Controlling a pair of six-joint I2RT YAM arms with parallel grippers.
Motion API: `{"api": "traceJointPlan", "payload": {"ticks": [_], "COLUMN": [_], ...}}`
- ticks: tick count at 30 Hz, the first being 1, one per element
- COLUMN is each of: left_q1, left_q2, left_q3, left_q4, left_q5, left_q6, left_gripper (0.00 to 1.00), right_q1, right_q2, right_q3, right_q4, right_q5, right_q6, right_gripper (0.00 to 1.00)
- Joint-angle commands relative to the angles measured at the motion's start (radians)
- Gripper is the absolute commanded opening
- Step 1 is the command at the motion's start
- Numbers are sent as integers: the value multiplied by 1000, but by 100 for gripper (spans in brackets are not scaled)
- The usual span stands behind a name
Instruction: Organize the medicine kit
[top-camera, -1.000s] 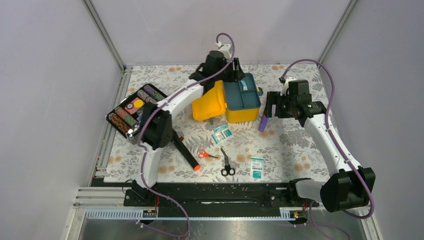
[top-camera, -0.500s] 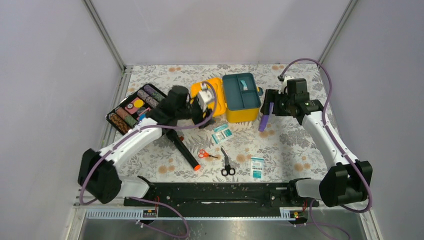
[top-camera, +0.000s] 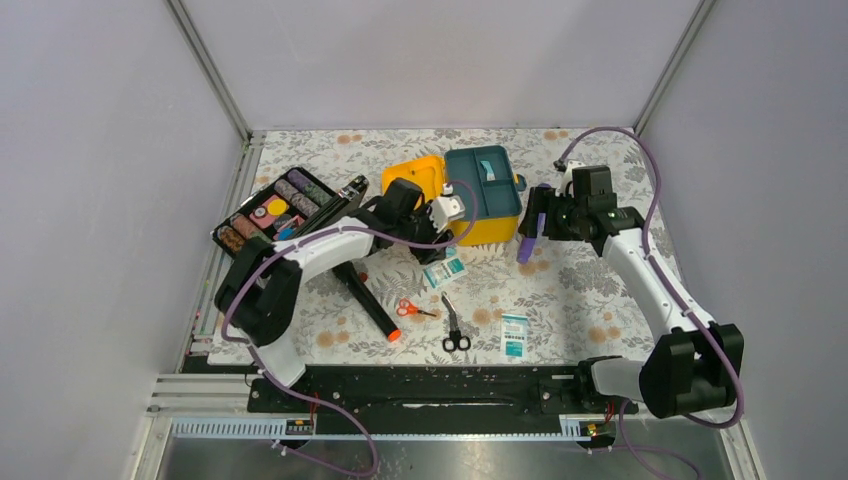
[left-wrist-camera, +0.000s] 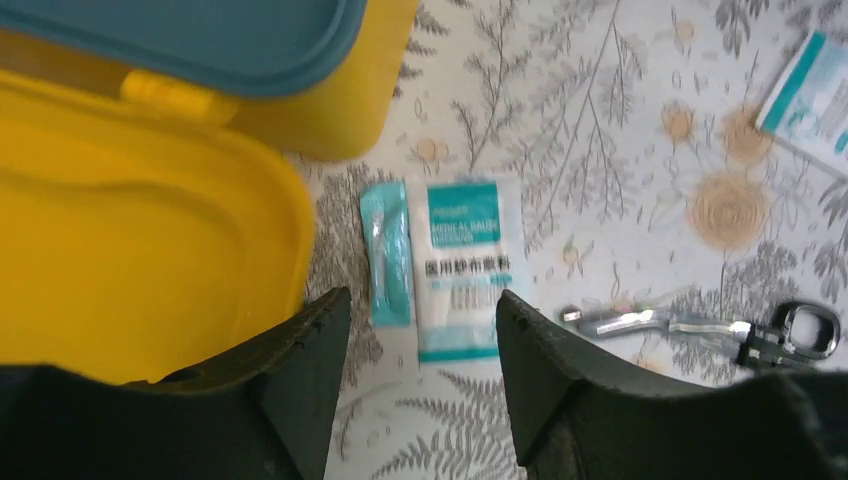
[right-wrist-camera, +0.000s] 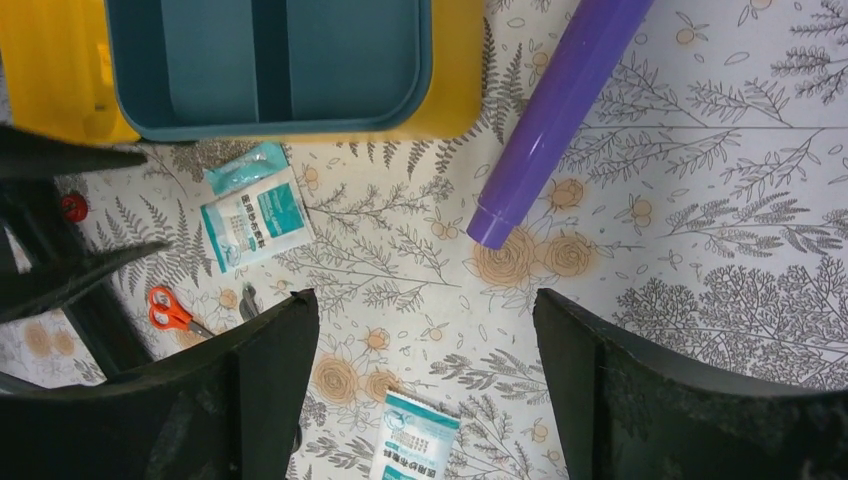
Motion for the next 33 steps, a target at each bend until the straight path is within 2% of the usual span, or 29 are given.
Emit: {"api": "traceJointPlan", "payload": {"ticks": [1, 4, 7, 12, 17, 25, 33], "left_q1": [3, 4, 4, 3, 3, 1, -9], "left_q2": [115, 190, 195, 146, 94, 151, 205], "left_q3": [165, 255, 262, 149, 73, 113, 131], "left_q4": [89, 48, 57, 46, -7, 25, 32], "left_q5": [-110, -135, -130, -23, 47, -61, -77], "left_q6": [-7, 11, 28, 77, 207, 204, 230], "left_gripper": [56, 56, 56, 54, 46, 38, 33], "right_q1": [-4, -4, -5, -6, -8, -7, -7], "right_q2": [-60, -72, -79, -85, -86, -79, -93], "right_q3": [-24, -38, -45, -52, -58, -66, -77], "right_q4": [12, 9, 9, 11, 11, 15, 15], "right_q5": [-6, -5, 1, 3, 3, -15, -2], "right_q6": [-5, -9, -11, -14, -15, -8, -14], "right_gripper": [85, 85, 85, 85, 85, 85, 85]}}
